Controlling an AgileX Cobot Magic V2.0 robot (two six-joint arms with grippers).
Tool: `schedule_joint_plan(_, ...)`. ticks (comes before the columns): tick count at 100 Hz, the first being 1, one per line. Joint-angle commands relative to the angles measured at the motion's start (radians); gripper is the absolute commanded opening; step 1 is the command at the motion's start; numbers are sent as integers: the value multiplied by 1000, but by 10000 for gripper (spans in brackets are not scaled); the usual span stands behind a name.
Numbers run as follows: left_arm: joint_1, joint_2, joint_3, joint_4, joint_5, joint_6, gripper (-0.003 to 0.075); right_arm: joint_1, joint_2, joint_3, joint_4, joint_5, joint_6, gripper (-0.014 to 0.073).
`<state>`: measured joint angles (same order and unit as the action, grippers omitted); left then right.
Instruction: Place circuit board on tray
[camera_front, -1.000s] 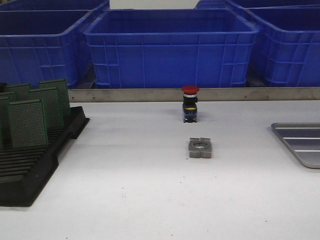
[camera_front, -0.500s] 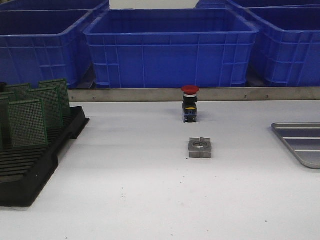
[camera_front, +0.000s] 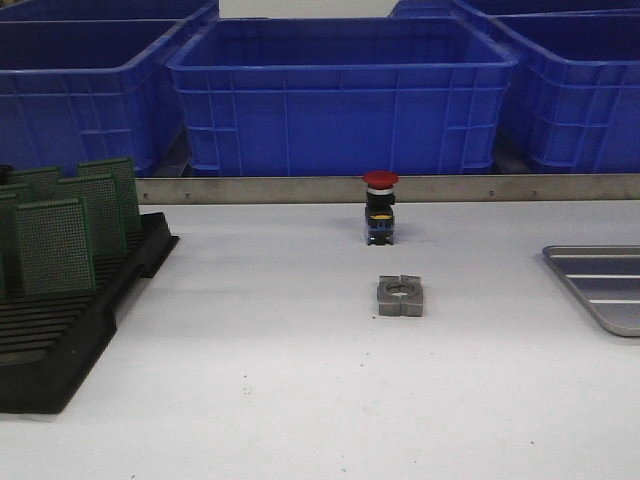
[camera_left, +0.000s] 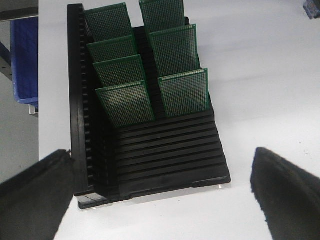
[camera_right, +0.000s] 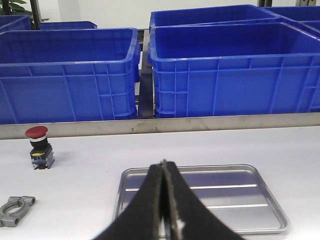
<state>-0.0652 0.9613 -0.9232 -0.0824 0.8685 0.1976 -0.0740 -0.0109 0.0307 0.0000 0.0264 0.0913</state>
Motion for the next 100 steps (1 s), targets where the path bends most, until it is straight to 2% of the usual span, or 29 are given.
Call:
schedule_joint_plan(1,-7,35,-65,-17,-23,75,665,0,-17,3,-7,-83,-3,-68)
schedule_joint_plan(21,-7,230,-234,-48,128,346,664,0,-17,3,-7,-83,-3,-68)
schedule_joint_plan(38,-7,416,-397,-134,311,716,664,0,-17,3,-7,-83,-3,-68)
schedule_joint_plan(47,-7,499,-465,-169,405,849,664,0,-17,3,-7,-83,-3,-68)
schedule_joint_plan(66,-25,616,-522,-192,404,1097,664,0,-17,3,-7,-83,-3,-68)
schedule_joint_plan(80,-39,666,-522,-190,403,1228,664,0,-17,3,-7,-83,-3,-68)
schedule_joint_plan(100,-43,727,-522,-190,399,1276,664,0,-17,3,-7,-83,-3,-68)
